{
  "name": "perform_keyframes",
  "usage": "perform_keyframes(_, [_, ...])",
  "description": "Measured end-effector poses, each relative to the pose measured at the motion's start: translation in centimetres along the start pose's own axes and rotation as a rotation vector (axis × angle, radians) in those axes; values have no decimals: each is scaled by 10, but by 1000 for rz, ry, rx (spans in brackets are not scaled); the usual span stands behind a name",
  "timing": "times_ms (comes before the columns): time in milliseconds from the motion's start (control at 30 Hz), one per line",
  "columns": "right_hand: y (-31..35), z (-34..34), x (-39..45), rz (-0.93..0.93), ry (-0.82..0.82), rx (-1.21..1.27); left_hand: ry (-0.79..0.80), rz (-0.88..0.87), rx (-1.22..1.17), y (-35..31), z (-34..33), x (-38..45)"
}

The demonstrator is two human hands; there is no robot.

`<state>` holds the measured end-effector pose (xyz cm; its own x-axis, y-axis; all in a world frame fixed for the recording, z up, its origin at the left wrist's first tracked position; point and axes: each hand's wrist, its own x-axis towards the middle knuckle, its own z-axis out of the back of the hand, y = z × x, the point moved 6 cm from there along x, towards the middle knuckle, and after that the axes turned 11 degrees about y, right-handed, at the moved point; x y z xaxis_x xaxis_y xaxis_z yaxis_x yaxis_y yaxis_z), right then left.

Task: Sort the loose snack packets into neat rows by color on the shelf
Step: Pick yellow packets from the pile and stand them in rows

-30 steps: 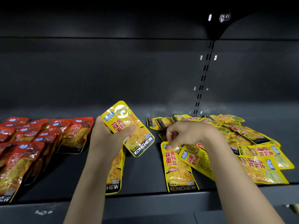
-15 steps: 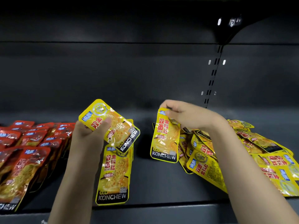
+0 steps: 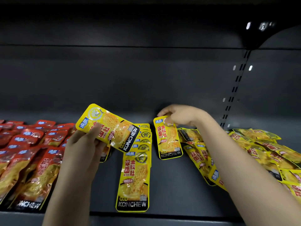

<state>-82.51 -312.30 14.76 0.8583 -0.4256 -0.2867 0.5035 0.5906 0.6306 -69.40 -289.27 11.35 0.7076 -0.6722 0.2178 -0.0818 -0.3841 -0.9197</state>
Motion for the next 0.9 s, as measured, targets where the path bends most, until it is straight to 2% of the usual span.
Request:
perform_keyframes(167, [-20, 0, 24, -59, -186, 29, -38, -60, 54, -11, 7, -5])
perform_keyframes(533, [-25, -13, 20, -151, -505, -277, 29, -59, 23, -12, -3, -11])
perform_keyframes(900, [-20, -32, 16, -208, -623, -471, 87, -9, 15, -6, 8, -11])
